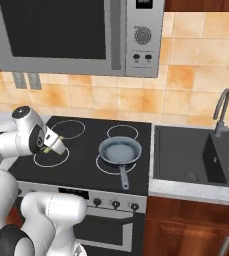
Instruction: Pick up the butter stick and place it in the pan. Then turn on the burner for the pan.
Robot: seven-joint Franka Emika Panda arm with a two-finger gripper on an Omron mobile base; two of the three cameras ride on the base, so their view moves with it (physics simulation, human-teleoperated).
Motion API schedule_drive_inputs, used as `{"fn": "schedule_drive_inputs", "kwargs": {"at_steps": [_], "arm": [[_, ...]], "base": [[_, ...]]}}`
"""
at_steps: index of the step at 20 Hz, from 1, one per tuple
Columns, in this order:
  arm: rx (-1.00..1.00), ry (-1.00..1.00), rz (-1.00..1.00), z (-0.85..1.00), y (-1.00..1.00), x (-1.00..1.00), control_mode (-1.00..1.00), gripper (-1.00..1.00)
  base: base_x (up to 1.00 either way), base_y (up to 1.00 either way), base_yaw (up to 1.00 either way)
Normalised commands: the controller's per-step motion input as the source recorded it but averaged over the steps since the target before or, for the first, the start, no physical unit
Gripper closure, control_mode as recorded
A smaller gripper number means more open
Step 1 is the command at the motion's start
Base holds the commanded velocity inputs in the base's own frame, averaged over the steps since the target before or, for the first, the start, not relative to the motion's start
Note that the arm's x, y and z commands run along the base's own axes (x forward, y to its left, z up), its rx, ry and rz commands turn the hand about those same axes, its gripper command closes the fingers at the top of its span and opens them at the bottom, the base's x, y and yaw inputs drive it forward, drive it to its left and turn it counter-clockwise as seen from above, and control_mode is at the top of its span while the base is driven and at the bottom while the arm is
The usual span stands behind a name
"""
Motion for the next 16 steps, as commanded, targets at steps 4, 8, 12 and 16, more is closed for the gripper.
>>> {"fn": "schedule_drive_inputs", "kwargs": {"at_steps": [4, 8, 12, 16], "arm": [[0.0, 0.0, 0.0, 0.0, 0.0, 0.0, 1.0, 1.0], [0.0, 0.0, 0.0, 0.0, 0.0, 0.0, 1.0, 1.0], [0.0, 0.0, 0.0, 0.0, 0.0, 0.0, 1.0, 1.0], [0.0, 0.0, 0.0, 0.0, 0.0, 0.0, 1.0, 1.0]], "base": [[0.3, 0.46, -0.01], [0.1, 0.38, 0.0], [0.18, 0.25, 0.0], [0.31, 0.21, 0.0]]}}
